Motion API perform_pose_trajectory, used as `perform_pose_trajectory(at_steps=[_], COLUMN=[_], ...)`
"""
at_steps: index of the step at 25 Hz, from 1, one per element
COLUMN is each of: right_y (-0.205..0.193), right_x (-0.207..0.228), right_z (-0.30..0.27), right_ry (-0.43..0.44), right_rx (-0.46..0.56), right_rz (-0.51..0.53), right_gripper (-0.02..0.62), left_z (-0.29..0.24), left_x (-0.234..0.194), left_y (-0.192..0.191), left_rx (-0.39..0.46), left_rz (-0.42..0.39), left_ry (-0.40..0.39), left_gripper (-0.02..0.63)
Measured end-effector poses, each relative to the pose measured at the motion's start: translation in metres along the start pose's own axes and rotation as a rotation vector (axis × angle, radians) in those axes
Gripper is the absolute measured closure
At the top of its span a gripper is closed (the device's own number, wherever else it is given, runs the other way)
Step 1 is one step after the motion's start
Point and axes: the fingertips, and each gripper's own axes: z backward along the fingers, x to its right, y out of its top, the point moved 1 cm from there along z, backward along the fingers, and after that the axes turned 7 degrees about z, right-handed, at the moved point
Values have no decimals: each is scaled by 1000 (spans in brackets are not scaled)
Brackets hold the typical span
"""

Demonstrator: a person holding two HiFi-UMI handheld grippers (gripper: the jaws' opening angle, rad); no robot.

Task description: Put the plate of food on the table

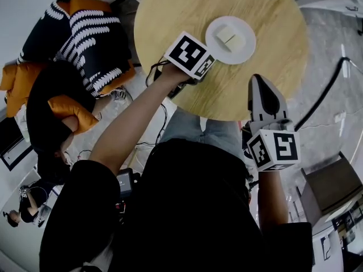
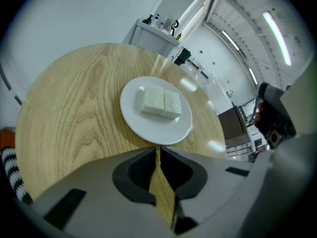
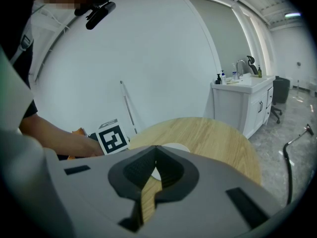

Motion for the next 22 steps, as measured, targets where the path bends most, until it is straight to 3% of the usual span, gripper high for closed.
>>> perform_pose_trajectory(at_steps=[2,8,14,22], right_y=[4,15,26,56], right_x=[-1,-6,-13,-17], right_z=[2,2,2,2], right_ry=[2,20,46,65], right_rx=[3,14,29,82], right_rz=[7,44,75,125], right_gripper=[589,589,589,589], left_z=[0,17,57,120], left_x=[-2,-5,2,30], left_y=[-2,0,16,45], left_rx=[-8,10,128,301], left_rz=[-34,-35,-24,-87], left_ry=[37,50,49,54], left_gripper=[598,598,598,598])
